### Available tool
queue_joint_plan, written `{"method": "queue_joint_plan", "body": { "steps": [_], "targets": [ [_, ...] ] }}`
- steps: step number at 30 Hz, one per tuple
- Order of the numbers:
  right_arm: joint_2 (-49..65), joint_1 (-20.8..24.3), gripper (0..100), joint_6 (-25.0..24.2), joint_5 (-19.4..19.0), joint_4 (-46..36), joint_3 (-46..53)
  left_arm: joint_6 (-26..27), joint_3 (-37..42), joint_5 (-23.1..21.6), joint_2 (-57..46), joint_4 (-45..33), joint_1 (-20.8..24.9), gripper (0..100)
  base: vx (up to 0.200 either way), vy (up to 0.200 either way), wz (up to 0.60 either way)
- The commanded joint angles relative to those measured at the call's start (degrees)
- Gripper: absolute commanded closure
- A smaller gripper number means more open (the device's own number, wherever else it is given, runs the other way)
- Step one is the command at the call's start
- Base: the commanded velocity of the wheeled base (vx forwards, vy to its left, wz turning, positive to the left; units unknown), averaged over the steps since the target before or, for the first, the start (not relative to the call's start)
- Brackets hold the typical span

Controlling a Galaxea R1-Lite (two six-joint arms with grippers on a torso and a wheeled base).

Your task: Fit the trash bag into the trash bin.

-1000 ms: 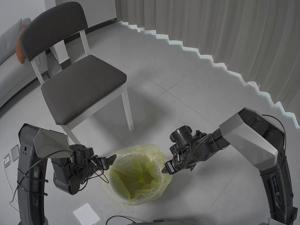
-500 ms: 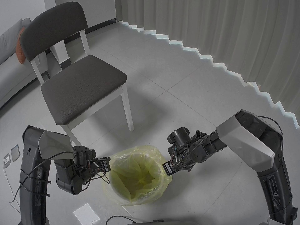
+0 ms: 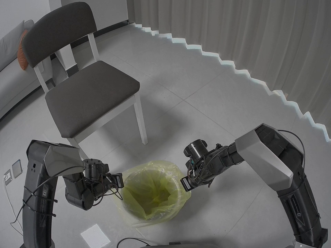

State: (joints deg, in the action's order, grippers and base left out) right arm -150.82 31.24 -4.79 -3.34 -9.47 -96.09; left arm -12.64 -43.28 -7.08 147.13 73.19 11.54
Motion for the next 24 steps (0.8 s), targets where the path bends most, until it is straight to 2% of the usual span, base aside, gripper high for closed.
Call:
{"method": "queue_joint_plan", "body": {
  "steps": [1,6,10,14,15,24],
  "targets": [
    [-2.46,-0.13,100,0.84,1.93,-3.89,-4.9,2.18,-1.55,0.05,0.18,-1.65,0.23,100,0.0,0.0,0.0],
    [-3.07,0.84,100,2.15,2.2,-5.82,-7.01,4.82,-1.2,0.05,0.18,-1.39,0.23,100,0.0,0.0,0.0],
    [-3.07,1.89,100,2.15,2.46,-5.91,-6.92,5.0,-0.05,0.05,-0.35,-0.51,0.32,100,0.0,0.0,0.0],
    [-2.64,1.89,100,2.59,2.55,-7.23,-6.13,4.91,2.41,-0.04,-0.61,3.89,0.67,100,0.0,0.0,0.0],
    [-2.55,1.89,0,2.33,2.55,-7.23,-6.04,4.91,2.58,-0.04,-0.61,4.68,0.67,100,0.0,0.0,0.0],
    [6.15,1.1,0,1.8,2.81,-7.4,-2.35,4.82,6.19,-0.12,-3.25,7.58,0.41,100,0.0,0.0,0.0]
  ]
}}
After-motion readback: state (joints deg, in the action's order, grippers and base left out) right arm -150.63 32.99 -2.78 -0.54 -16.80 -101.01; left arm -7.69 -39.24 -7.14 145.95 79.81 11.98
